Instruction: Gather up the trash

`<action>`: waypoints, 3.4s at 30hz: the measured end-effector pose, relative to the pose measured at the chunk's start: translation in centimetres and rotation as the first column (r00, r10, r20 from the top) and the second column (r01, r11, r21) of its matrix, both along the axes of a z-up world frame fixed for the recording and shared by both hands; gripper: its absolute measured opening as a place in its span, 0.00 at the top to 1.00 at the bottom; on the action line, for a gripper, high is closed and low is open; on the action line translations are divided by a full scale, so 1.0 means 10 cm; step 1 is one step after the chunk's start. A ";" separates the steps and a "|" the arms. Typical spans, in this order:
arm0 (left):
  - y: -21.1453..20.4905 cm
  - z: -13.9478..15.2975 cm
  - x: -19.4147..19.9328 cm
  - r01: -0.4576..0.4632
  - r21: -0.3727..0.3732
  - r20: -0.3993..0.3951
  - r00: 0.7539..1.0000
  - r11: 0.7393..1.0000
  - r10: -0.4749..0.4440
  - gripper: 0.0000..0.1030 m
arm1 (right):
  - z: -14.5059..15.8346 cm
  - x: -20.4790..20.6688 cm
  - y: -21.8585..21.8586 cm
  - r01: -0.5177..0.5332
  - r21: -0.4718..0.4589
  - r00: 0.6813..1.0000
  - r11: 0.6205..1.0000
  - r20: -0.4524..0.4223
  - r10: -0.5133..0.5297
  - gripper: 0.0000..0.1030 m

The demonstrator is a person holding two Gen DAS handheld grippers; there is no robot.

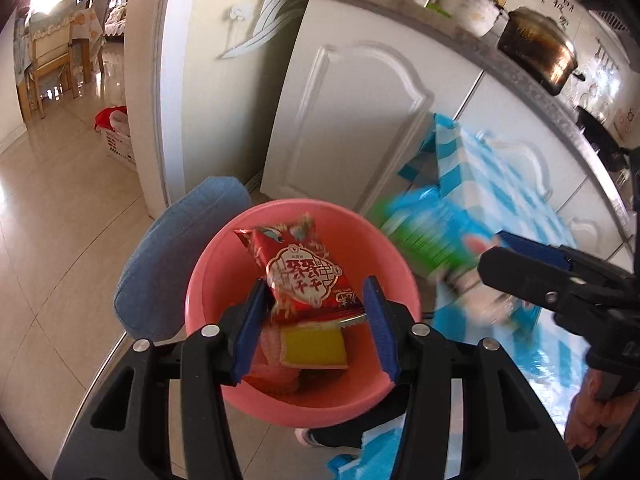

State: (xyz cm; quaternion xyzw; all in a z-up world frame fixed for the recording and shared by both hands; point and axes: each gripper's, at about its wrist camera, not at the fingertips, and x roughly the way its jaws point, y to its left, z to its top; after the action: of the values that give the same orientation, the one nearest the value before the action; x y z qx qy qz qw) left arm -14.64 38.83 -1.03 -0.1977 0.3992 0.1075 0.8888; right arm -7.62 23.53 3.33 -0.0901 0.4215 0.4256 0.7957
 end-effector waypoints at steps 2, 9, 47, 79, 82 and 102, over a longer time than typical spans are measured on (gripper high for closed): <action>0.02 -0.12 0.04 -0.017 0.008 -0.034 0.999 1.000 0.017 0.25 | -0.01 0.02 -0.01 0.013 0.022 1.000 1.000 -0.005 -0.013 0.30; 0.06 -0.13 0.00 -0.046 0.011 -0.034 0.998 0.999 0.046 0.10 | 0.19 0.03 -0.48 0.112 0.089 0.990 0.990 0.075 -0.119 0.14; -1.91 1.63 -0.02 0.053 0.395 0.334 0.922 0.917 -0.197 0.04 | 1.31 -0.59 -2.88 0.565 0.306 0.677 0.766 0.358 -0.643 0.05; -2.89 2.17 -0.18 0.123 0.439 0.419 0.848 0.890 -0.324 0.04 | 1.76 -1.37 -3.67 0.710 0.360 0.398 0.605 0.502 -0.767 0.05; -2.89 2.23 -0.17 0.136 0.404 0.431 0.844 0.905 -0.319 0.04 | 1.79 -1.43 -3.69 0.721 0.364 0.371 0.590 0.516 -0.772 0.05; -2.95 2.58 -0.44 0.196 0.339 0.535 0.764 0.920 -0.360 0.04 | 2.01 -1.83 -3.75 0.747 0.452 0.155 0.488 0.595 -0.788 0.05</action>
State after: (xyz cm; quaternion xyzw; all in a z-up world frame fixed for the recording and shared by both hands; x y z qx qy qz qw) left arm -19.07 9.36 24.78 -0.0396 0.1119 -0.0410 0.9921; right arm -25.92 -13.98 23.45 -0.0092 0.0296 -0.1051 0.9940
